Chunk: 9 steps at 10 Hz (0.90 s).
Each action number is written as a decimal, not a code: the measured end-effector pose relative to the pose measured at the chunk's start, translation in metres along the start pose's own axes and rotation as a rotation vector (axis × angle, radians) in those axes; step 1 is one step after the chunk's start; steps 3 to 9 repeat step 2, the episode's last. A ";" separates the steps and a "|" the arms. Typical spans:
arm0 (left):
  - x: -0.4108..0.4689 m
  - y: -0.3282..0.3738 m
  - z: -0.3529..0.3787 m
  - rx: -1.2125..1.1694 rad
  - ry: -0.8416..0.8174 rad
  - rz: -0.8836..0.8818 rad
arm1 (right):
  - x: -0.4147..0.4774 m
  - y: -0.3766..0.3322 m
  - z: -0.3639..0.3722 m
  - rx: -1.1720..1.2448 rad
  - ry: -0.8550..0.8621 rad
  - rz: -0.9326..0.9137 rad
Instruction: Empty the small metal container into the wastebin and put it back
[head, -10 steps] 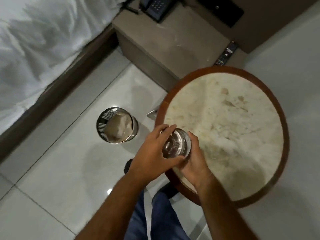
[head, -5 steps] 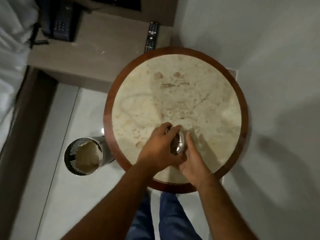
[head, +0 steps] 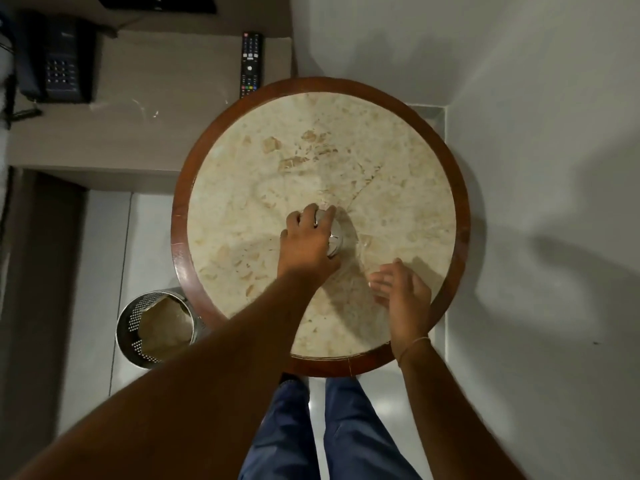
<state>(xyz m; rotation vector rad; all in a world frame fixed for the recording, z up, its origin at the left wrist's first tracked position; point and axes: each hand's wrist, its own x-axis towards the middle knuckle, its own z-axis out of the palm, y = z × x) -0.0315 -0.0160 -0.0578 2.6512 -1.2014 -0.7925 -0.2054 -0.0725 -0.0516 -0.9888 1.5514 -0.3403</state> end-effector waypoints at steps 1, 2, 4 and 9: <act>-0.003 -0.002 -0.005 -0.016 0.030 0.000 | -0.002 -0.004 0.006 -0.020 -0.006 -0.102; -0.022 -0.002 -0.019 -0.026 0.129 -0.022 | -0.017 -0.023 0.011 -0.227 -0.040 -0.241; -0.022 -0.002 -0.019 -0.026 0.129 -0.022 | -0.017 -0.023 0.011 -0.227 -0.040 -0.241; -0.022 -0.002 -0.019 -0.026 0.129 -0.022 | -0.017 -0.023 0.011 -0.227 -0.040 -0.241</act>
